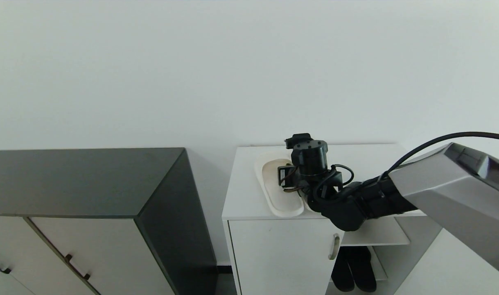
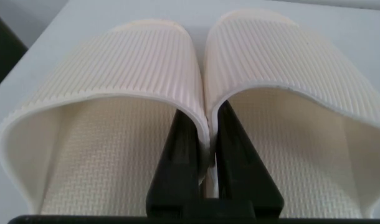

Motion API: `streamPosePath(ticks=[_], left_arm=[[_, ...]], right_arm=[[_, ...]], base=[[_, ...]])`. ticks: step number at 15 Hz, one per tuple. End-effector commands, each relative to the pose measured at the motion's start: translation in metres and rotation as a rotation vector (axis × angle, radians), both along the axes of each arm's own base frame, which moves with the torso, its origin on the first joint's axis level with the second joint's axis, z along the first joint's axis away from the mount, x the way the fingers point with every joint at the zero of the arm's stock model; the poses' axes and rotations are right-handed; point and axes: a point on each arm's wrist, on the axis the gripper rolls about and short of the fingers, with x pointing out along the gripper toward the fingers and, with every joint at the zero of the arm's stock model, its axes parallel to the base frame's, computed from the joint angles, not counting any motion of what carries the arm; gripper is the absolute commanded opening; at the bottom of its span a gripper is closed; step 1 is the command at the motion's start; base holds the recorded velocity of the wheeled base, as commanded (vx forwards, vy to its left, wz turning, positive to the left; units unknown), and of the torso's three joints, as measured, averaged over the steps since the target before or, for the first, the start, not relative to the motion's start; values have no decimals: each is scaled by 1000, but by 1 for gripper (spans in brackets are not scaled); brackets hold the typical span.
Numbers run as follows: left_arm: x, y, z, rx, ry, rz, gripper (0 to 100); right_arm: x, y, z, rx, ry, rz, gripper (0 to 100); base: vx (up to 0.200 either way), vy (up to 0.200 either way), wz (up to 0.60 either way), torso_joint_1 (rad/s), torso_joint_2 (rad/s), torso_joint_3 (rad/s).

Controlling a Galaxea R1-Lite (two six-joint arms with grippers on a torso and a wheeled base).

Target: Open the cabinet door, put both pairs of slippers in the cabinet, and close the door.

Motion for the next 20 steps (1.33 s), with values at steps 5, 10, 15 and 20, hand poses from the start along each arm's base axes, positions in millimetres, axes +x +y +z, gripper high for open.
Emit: streamPosePath(ticks=[5,10,15,20], left_arm=[[0,0,0,0,0,0,0],[0,0,0,6,-1,0,0],[0,0,0,6,-1,-2,0],[0,0,0,4,-1,-3,0]], right_arm=[[-92,-16,33,17,38,122,0],[-101,-25,18,-5,75,152,0],[-101,-22,18,-5,70,156,0],[-102,-22,17,-7,71,160,0]], base=[[0,0,0,0,0,0],[0,0,0,0,0,0],[0,0,0,0,0,0],[-160,0,0,8,4,2]])
